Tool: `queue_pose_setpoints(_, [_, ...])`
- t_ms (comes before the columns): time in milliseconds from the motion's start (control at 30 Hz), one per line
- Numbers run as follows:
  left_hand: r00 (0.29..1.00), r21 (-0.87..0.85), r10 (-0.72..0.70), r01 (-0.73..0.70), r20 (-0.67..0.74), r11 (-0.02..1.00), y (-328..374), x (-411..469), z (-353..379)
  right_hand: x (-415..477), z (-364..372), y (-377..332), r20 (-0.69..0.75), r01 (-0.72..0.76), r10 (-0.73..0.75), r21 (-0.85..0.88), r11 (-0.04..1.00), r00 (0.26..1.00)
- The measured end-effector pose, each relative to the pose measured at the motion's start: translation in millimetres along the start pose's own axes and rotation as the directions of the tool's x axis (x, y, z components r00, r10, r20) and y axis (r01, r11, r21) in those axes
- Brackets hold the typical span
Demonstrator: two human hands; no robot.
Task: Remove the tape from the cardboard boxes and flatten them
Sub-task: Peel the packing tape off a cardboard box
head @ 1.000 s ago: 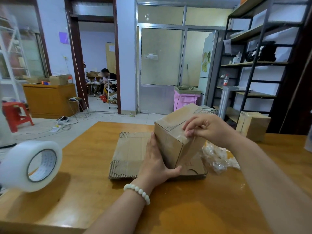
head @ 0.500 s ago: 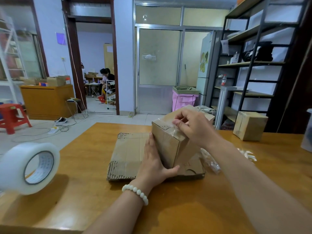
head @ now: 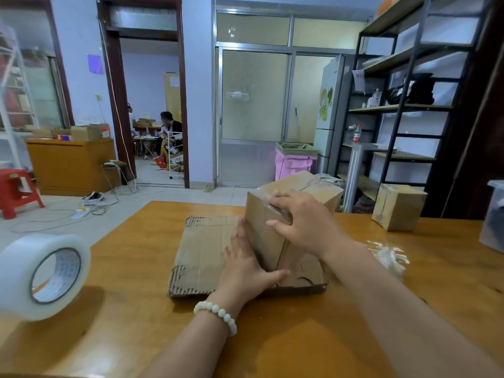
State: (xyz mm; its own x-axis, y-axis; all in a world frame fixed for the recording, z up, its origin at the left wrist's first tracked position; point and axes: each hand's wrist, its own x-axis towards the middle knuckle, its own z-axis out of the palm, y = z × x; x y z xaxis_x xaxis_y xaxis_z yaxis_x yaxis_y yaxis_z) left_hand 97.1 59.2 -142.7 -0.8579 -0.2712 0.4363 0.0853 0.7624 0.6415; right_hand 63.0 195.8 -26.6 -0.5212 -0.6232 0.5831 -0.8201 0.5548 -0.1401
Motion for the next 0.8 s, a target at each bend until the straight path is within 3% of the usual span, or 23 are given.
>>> queue_pose_setpoints(100, [0.991,-0.197,-0.035,0.009,-0.129,0.98,0,2,-3,-5,-7,1,-0.336,-0.059,0.189,0.364,0.93,0.923])
queue_pose_setpoints(167, [0.984,-0.4,-0.083,0.014,-0.155,0.916,-1,2,-8,-5,-13,3,-0.418,-0.061,0.424,0.65,0.757,0.803])
queue_pose_setpoints(233, [0.984,-0.525,-0.083,-0.013,-0.16,0.851,-4,1,-11,-7,-10,7,-0.36,0.001,0.618,0.864,0.503,0.699])
queue_pose_setpoints(300, [0.986,-0.6,-0.083,-0.02,-0.144,0.8,-6,0,-13,-10,5,6,-0.203,0.03,0.689,0.967,0.255,0.696])
queue_pose_setpoints(333, [0.986,-0.633,-0.101,-0.007,-0.135,0.774,-7,-1,-14,-14,17,4,-0.153,0.009,0.675,0.977,0.213,0.722])
queue_pose_setpoints(500, [0.966,-0.785,-0.253,0.113,-0.058,0.61,-18,7,-18,-32,72,-2,-0.135,-0.042,0.579,0.959,0.282,0.804])
queue_pose_setpoints(567, [0.966,-0.829,-0.246,0.074,-0.079,0.555,-14,7,-20,-36,81,0,-0.181,-0.057,0.562,0.923,0.38,0.807])
queue_pose_setpoints(667, [0.966,-0.843,-0.208,-0.016,-0.151,0.537,-8,4,-21,-41,86,0,-0.232,-0.081,0.536,0.864,0.497,0.812])
queue_pose_setpoints(800, [0.968,-0.829,-0.185,-0.041,-0.172,0.557,-11,5,-21,-44,93,5,-0.302,-0.036,0.564,0.86,0.51,0.768])
